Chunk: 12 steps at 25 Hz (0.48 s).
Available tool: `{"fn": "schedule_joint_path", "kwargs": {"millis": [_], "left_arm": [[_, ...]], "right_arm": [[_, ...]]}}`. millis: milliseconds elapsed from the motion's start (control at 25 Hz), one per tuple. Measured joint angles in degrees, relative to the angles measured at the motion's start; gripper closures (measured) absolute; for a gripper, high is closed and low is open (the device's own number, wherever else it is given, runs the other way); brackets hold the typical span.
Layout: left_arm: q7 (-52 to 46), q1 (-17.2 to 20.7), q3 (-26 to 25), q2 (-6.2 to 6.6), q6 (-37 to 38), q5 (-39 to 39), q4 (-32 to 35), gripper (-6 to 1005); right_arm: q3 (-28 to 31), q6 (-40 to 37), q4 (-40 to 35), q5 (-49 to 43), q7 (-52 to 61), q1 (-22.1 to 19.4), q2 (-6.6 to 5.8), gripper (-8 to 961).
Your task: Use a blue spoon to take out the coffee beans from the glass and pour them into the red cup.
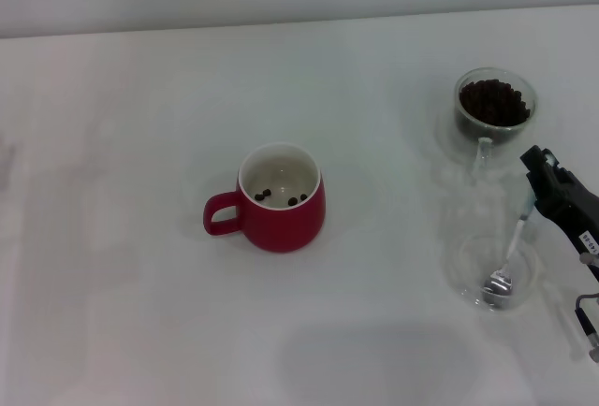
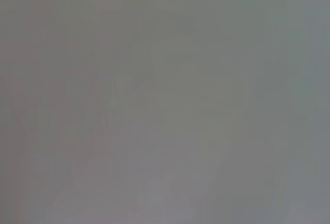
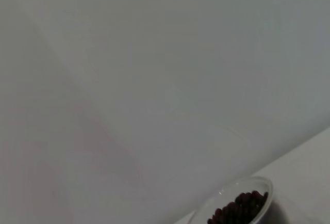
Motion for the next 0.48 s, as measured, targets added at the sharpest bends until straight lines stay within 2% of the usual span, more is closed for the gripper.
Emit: {"fn": "schedule_joint_path", "kwargs": {"millis": [160,360,480], "left_arm": [[-0.01,0.00,0.00,0.00,0.00,0.00,0.00,123],[-0.03,0.00,0.00,0.00,-0.08,0.00,-0.01,123],[-0.03,0.00,0.00,0.00,-0.11,0.00,-0.06,123]], "right_arm": [[0.07,1.45,-0.65,-0.03,1.92,0.24,0.00,772],[0.20,1.52,-0.66,-0.05,2.34,0.34,0.00,536],[0.32,0.88,-0.65,-0.04,2.34,0.32,0.00,517]]}}
